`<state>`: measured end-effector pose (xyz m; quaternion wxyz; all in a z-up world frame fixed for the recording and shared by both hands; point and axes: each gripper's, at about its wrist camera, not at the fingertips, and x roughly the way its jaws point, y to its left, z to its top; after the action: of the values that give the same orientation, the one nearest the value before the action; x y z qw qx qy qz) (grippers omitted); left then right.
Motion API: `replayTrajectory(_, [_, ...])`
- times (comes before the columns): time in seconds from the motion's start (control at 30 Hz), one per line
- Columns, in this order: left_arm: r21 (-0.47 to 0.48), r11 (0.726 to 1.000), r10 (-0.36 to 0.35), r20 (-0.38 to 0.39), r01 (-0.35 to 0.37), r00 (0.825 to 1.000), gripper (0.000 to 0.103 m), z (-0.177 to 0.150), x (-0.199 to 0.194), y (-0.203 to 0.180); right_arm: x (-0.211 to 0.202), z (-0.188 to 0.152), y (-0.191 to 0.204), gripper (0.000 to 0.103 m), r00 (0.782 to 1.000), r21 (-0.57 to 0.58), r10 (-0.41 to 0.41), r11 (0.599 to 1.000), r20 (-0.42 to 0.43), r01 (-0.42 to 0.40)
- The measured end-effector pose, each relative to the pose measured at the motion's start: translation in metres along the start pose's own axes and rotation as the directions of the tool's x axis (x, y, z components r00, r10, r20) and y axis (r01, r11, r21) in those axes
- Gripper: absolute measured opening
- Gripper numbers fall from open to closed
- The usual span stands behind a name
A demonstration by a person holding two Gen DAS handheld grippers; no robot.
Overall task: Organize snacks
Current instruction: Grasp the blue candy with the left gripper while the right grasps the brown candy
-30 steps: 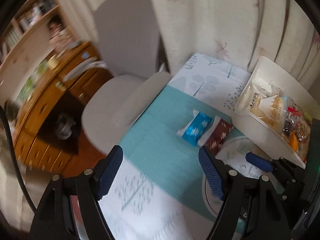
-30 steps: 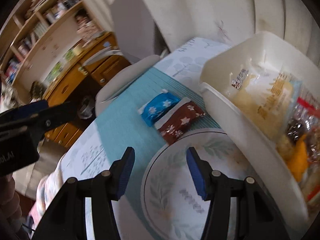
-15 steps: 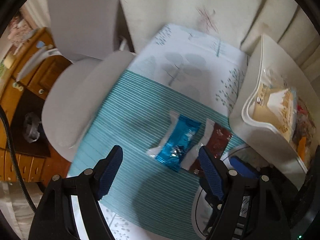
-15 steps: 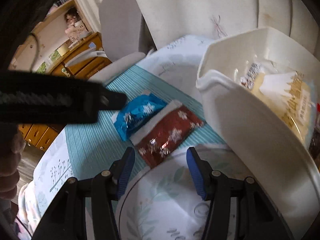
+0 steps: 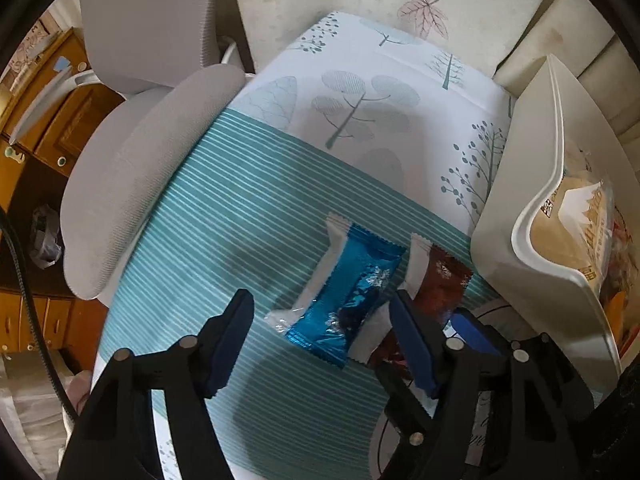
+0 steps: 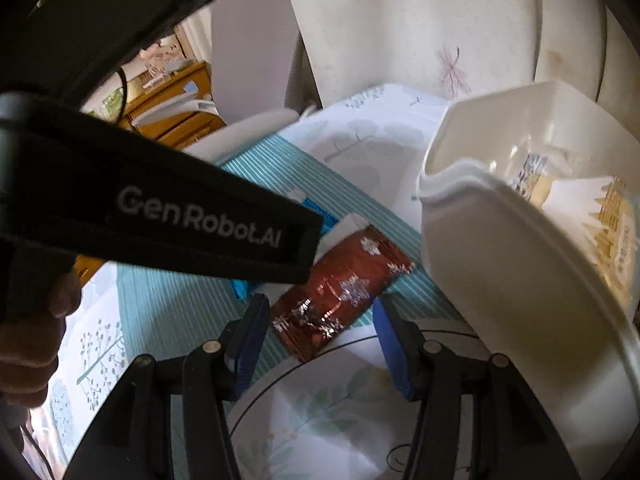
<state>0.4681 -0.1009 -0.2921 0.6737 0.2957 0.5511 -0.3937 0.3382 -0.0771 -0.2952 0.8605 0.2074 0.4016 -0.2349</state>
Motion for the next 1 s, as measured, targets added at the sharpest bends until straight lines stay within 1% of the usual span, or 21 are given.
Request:
replayTrajectory(0.1, [-0.006,1.000,-0.002,-0.008,0.002,1.000,0.056,-0.002,0.005,-0.001,0.002,0.000,0.001,0.054,1.000,-0.014,-0.012,1.000,0.003,0.012])
replayTrajectory(0.17, [-0.019,1.000,-0.002,-0.004,0.002,1.000,0.054,-0.002,0.006,0.000,0.003,0.001,-0.001,0.054,1.000,-0.026,-0.016,1.000,0.002,0.016])
replayTrajectory(0.2, [-0.025,1.000,-0.007,-0.001,0.007,1.000,0.050,-0.003,0.005,0.001,0.003,0.002,-0.001,0.054,1.000,-0.030,-0.017,0.999,0.005,0.017])
replayTrajectory(0.23, [-0.033,0.999,-0.015,0.004,0.015,1.000,0.048,-0.003,0.006,0.001,0.005,0.003,-0.003,0.053,1.000,-0.032,-0.019,0.999,0.004,0.020])
replayTrajectory(0.3, [-0.055,0.998,-0.034,0.016,0.034,0.999,0.043,-0.006,0.005,0.004,0.006,0.005,-0.005,0.044,0.999,-0.038,-0.033,0.999,0.009,0.033])
replayTrajectory(0.37, [-0.074,0.996,-0.041,0.022,0.042,0.999,0.041,-0.007,0.005,0.006,0.006,0.006,-0.007,0.040,0.999,-0.039,-0.036,0.999,0.012,0.037])
replayTrajectory(0.4, [-0.089,0.995,-0.049,0.025,0.051,0.998,0.039,-0.007,0.007,0.007,0.006,0.007,-0.009,0.035,0.999,-0.036,-0.035,0.999,0.011,0.036])
replayTrajectory(0.5, [-0.131,0.988,-0.079,0.030,0.082,0.996,0.037,-0.011,0.008,0.012,0.007,0.010,-0.014,0.029,1.000,-0.026,-0.026,0.999,0.003,0.026])
replayTrajectory(0.7, [-0.173,0.980,-0.097,0.034,0.101,0.995,0.036,-0.013,0.005,0.018,0.006,0.014,-0.016,0.020,1.000,-0.010,-0.007,1.000,-0.007,0.007])
replayTrajectory(0.87, [-0.213,0.973,-0.086,0.036,0.092,0.996,0.036,-0.017,0.001,0.025,0.002,0.014,-0.018,0.011,1.000,-0.006,0.008,1.000,-0.010,-0.008])
replayTrajectory(1.0, [-0.273,0.958,-0.079,0.049,0.090,0.996,0.035,-0.029,-0.006,0.035,0.000,0.015,-0.020,0.007,1.000,-0.001,0.014,1.000,-0.019,-0.014])
